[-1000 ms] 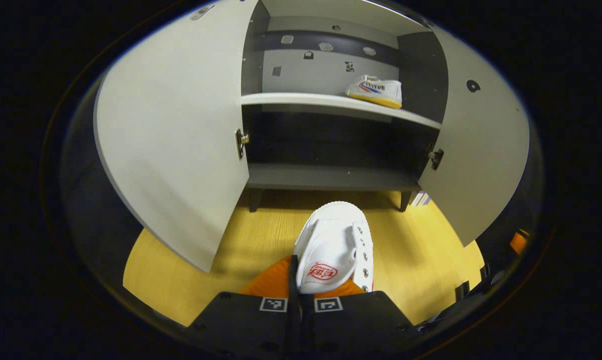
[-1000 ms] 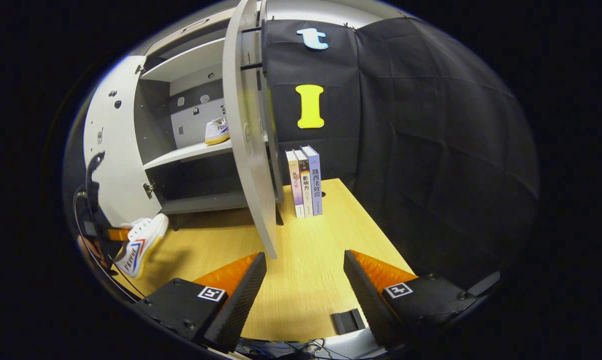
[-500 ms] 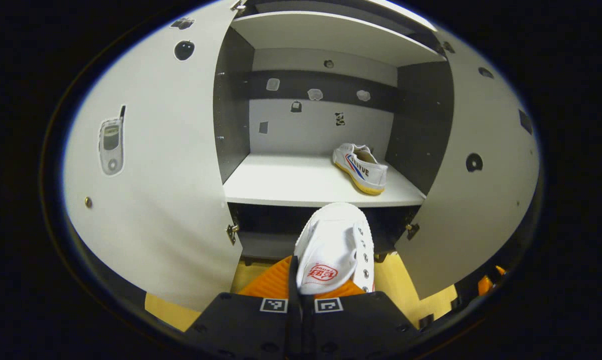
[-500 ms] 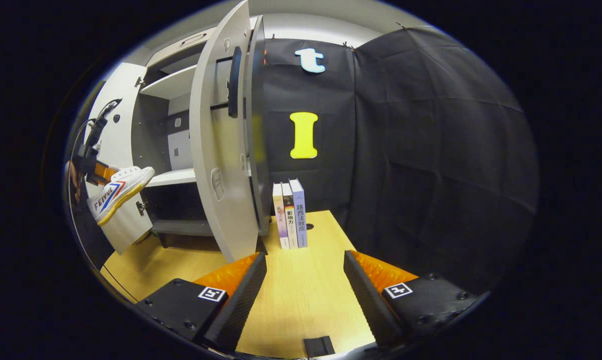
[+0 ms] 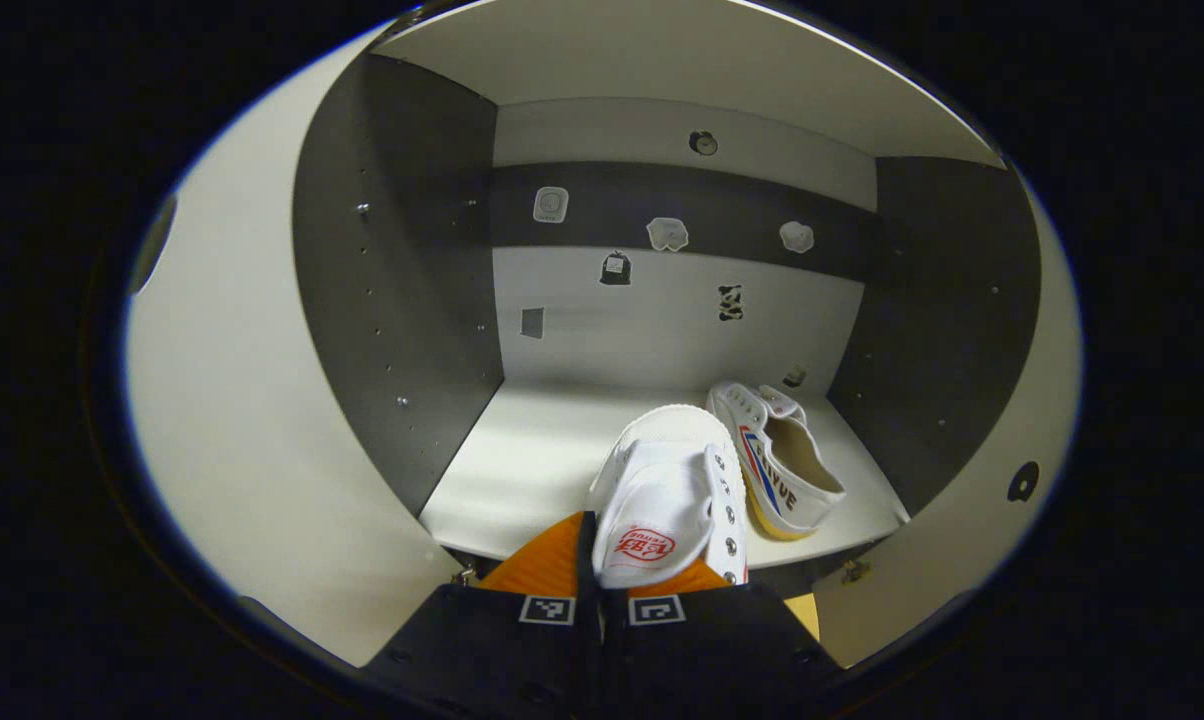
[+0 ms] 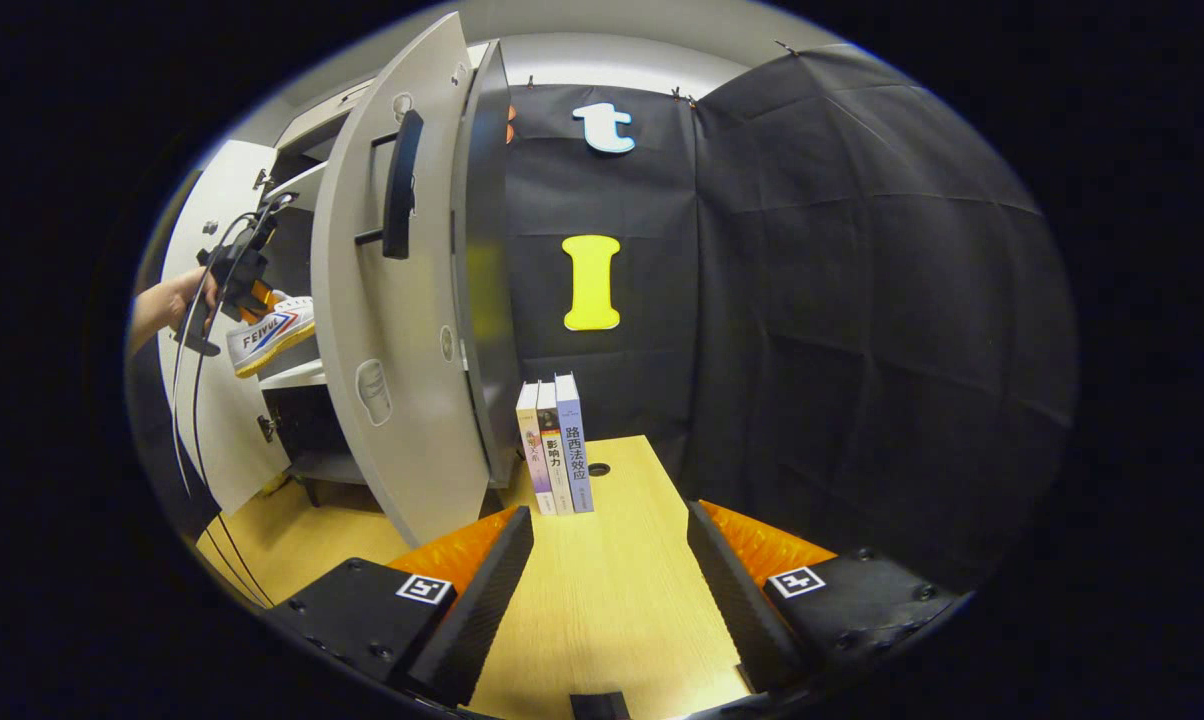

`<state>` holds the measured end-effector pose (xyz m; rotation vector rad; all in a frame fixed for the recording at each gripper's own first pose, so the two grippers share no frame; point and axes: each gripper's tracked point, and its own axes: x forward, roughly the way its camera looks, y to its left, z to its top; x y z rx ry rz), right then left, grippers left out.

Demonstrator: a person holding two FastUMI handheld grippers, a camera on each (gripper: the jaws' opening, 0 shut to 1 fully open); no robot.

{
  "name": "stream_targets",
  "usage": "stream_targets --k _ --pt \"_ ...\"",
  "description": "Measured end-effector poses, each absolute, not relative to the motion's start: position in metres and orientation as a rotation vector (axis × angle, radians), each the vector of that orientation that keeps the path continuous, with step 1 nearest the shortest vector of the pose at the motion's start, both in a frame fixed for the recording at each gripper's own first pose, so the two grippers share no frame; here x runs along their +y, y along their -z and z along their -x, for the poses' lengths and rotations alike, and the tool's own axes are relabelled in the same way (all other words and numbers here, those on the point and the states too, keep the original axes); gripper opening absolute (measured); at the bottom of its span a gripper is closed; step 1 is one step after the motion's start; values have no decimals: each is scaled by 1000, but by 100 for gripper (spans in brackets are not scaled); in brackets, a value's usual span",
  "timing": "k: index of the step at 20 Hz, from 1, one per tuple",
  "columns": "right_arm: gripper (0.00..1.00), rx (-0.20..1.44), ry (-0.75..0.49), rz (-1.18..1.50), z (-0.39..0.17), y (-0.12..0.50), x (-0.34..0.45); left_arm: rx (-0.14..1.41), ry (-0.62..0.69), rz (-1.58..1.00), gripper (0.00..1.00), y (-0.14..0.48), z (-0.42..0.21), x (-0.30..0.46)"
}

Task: Grab one shoe with the right hand and put it into the shoe cabinet, grab the other shoe with the left hand and put it into the shoe cabinet; then close the right door with the right hand and the left door with the left hand.

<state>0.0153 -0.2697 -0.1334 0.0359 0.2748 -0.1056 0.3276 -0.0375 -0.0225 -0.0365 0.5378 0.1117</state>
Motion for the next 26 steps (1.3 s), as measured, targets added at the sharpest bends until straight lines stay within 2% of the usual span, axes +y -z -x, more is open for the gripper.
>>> stream_targets --k 6,10,19,21,22,23,24,26 --pt "99 298 105 -30 -30 133 -290 629 -170 50 5 44 -414 -30" --pt "99 296 133 -32 -34 132 -306 698 -221 1 5 62 -450 -22" --pt "99 306 179 -47 -27 137 -320 762 -255 -48 7 89 -466 -26" --pt "99 301 183 -56 -25 135 -321 741 -237 -36 16 81 -464 -35" --pt "99 297 183 -59 -23 133 -320 735 -226 -47 23 76 -459 -36" --pt "99 294 183 -59 -21 132 -320 729 -219 -71 26 69 -451 -37" --pt "99 292 183 -57 -19 130 -320 712 -207 -97 38 60 -446 -37" --pt "99 284 185 -58 -17 126 -322 669 -165 -120 72 41 -427 -44"
